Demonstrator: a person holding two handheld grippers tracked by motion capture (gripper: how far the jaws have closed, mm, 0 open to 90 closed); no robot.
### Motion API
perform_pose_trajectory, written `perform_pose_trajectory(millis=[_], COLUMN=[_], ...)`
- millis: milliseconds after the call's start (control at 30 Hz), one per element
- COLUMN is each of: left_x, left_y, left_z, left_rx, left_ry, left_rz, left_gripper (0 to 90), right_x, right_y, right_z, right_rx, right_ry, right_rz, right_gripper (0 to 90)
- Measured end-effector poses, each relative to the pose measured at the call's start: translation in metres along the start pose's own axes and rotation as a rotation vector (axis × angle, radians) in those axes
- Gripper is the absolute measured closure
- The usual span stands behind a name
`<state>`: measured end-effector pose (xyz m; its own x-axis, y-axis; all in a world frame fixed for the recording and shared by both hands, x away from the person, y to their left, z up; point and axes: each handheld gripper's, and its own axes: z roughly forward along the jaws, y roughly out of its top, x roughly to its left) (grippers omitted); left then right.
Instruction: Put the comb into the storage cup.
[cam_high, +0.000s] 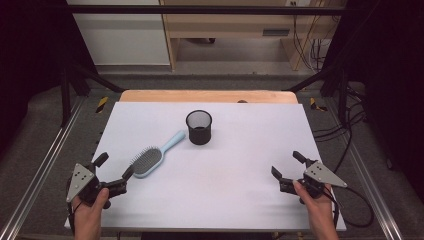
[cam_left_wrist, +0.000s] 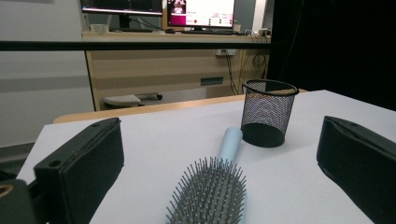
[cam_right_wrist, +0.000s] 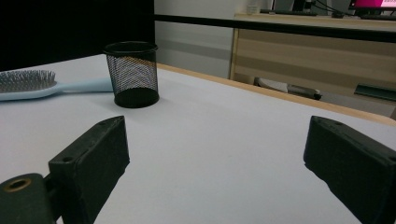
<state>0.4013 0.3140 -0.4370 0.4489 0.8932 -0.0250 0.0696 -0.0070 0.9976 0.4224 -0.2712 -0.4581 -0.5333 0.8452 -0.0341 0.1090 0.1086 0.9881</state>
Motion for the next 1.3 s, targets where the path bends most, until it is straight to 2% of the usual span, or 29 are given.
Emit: perform_pose_trajectory(millis=[233,367,533,633,900,967,1067,1100,1133,1300], left_x=[0.0,-0.003,-0.012,-0.021,-0.044,-0.049,-0.054,-0.056,-0.056,-0.053], left_y=[0.001,0.001,0.003,0.004,0.012,0.015,0.02,0.024,0.024,0.035], left_z=[0.001,0.003,0.008,0.014,0.048,0.06,0.078,0.09,0.09,0.12], left_rx=[0.004,0.012,0.027,0.04,0.087,0.101,0.114,0.129,0.129,0.168], left_ry=[0.02,0.028,0.049,0.047,0.046,0.049,0.043,0.048,0.048,0.062], left_rz=[-0.029,-0.027,-0.042,-0.028,-0.005,0.014,0.02,0.033,0.033,0.043], left_gripper=[1.3,1.4,1.8,2.0,3.6,4.3,4.9,6.7,7.8,8.8], right_x=[0.001,0.001,0.002,0.002,0.003,0.004,0.004,0.004,0.004,0.004], right_y=[-0.001,-0.001,-0.002,-0.002,-0.002,-0.002,-0.002,-0.002,-0.002,-0.001], right_z=[0.0,0.001,0.002,0.002,0.002,0.002,0.002,0.001,0.001,0.0], right_rx=[0.005,0.009,0.016,0.021,0.02,0.02,0.02,0.02,0.02,0.02], right_ry=[0.002,0.004,0.004,0.002,0.003,0.004,0.004,0.005,0.005,0.01], right_rz=[0.01,0.009,0.01,0.015,0.019,0.025,0.028,0.028,0.028,0.033], right_gripper=[6.5,6.6,6.6,6.5,6.5,6.6,6.6,6.6,6.6,6.7])
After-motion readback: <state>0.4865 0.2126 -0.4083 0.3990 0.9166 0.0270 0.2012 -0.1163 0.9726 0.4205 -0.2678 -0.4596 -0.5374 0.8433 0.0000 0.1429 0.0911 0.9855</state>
